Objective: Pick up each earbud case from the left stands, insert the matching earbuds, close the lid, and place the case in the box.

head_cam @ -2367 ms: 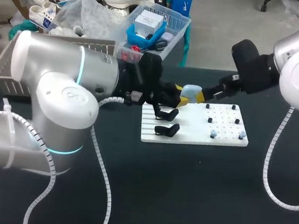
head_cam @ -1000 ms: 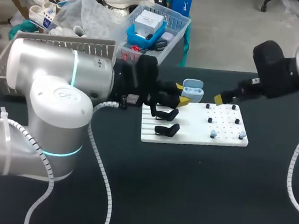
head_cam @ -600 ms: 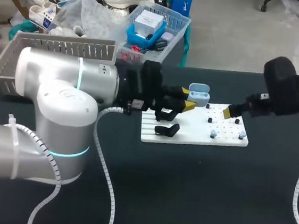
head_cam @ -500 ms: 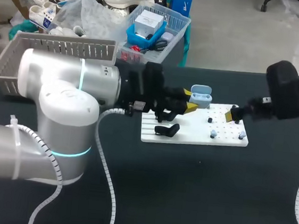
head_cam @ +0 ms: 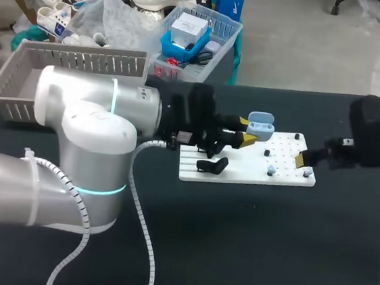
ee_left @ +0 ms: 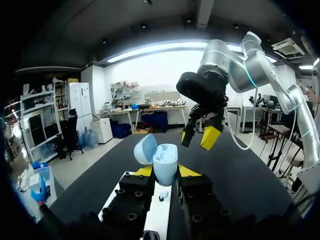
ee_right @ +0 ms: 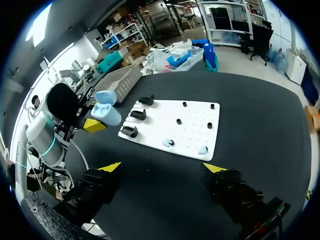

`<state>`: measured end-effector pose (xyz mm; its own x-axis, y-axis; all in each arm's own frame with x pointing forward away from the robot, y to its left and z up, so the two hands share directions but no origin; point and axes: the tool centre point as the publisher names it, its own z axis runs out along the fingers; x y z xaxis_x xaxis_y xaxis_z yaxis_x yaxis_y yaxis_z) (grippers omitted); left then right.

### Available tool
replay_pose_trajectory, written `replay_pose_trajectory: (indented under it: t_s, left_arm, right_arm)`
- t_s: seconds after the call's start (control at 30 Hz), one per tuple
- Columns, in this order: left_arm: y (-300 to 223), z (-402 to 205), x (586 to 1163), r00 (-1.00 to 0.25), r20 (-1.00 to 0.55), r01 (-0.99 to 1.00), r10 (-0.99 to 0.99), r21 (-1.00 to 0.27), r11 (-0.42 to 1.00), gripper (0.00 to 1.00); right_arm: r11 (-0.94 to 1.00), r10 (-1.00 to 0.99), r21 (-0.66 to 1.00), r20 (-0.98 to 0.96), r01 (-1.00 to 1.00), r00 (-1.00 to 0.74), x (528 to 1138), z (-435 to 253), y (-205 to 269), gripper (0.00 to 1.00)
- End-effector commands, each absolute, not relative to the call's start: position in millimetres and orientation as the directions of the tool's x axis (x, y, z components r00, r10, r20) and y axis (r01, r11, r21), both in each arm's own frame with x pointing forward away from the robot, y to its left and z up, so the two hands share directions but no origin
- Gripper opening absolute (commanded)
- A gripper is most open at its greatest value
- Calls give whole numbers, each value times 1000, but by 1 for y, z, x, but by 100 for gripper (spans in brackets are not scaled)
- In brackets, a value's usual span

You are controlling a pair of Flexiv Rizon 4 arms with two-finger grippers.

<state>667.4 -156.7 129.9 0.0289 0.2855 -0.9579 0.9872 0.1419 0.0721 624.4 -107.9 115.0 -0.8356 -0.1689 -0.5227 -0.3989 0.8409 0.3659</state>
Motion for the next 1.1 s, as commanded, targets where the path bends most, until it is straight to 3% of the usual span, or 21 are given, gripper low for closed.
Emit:
replay_pose_trajectory:
  t_s: [0.03,1.1]
  left_arm:
    - [-162,125,671,29,-958,988,285,71,138,0]
    - [-149,127,681,22,-970,966,242,83,246,0]
  right_arm:
    - [840,-166,370,-521,-396,-838,622,115,-109,100]
    - [866,-211,320,-464,-385,-860,622,111,-122,100]
